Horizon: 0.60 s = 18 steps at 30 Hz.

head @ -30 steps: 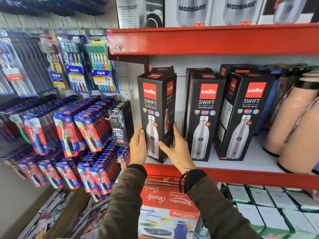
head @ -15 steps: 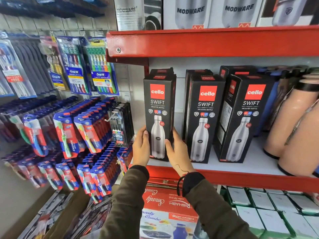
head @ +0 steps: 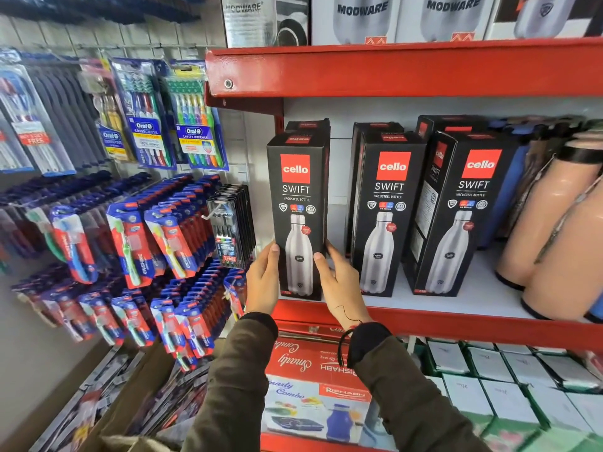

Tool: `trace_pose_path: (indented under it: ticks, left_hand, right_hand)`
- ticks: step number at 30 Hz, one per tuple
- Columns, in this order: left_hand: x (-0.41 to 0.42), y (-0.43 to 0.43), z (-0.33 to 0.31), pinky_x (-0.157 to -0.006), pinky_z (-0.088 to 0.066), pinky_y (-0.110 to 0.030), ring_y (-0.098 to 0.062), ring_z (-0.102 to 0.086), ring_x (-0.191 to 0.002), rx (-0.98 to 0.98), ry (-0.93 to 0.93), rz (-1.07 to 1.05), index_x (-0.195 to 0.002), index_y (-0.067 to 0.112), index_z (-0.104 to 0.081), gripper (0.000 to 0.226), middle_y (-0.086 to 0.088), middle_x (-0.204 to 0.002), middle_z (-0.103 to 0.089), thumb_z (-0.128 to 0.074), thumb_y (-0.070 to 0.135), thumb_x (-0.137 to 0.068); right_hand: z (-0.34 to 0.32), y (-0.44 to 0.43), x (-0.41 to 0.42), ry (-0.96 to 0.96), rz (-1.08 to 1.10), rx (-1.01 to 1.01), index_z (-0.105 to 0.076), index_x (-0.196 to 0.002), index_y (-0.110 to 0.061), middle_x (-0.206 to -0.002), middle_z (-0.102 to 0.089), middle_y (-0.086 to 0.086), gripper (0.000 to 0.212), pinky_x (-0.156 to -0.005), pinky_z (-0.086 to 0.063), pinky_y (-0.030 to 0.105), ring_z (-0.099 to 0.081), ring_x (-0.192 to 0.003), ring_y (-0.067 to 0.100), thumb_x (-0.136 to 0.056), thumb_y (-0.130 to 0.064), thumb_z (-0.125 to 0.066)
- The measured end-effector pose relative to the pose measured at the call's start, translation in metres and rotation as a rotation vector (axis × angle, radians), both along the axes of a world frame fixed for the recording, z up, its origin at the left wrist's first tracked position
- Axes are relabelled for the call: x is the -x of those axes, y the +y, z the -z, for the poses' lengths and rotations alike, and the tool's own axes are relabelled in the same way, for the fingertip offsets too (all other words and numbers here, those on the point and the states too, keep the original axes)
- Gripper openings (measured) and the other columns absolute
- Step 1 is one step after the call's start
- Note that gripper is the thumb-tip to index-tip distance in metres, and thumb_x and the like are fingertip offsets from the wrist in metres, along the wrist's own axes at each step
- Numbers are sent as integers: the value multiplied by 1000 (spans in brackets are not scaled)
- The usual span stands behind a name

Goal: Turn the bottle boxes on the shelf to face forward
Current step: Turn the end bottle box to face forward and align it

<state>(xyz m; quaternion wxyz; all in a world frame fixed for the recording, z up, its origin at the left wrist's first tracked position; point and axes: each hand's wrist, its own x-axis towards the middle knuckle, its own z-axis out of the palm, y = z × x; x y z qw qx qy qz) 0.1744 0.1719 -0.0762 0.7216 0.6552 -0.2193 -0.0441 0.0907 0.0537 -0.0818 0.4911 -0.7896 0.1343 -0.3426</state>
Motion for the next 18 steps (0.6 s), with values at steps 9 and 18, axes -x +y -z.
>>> trace_pose_path:
  ticks: [9, 18]
  left_hand:
    - [16, 16, 9, -112, -45, -53, -19, -61, -128, 43, -18, -51, -129, 20, -66, 45, -3, -132, -69, -52, 47, -96]
    - [21, 14, 9, -114, -44, -45, -13, -57, -131, 3, -28, -83, -132, 23, -63, 41, 7, -133, -66, -48, 44, -101]
  right_hand:
    - [4, 9, 18, -16, -23, -21, -47, -145, -20, -118, -69, 17, 47, -95, -34, 21, -49, -111, 24, -102, -37, -48]
    - [0, 9, 23, 25, -17, 7, -43, -148, -19, -113, -69, 3, 49, -79, -40, -1, -54, -110, 18, -103, -39, -46]
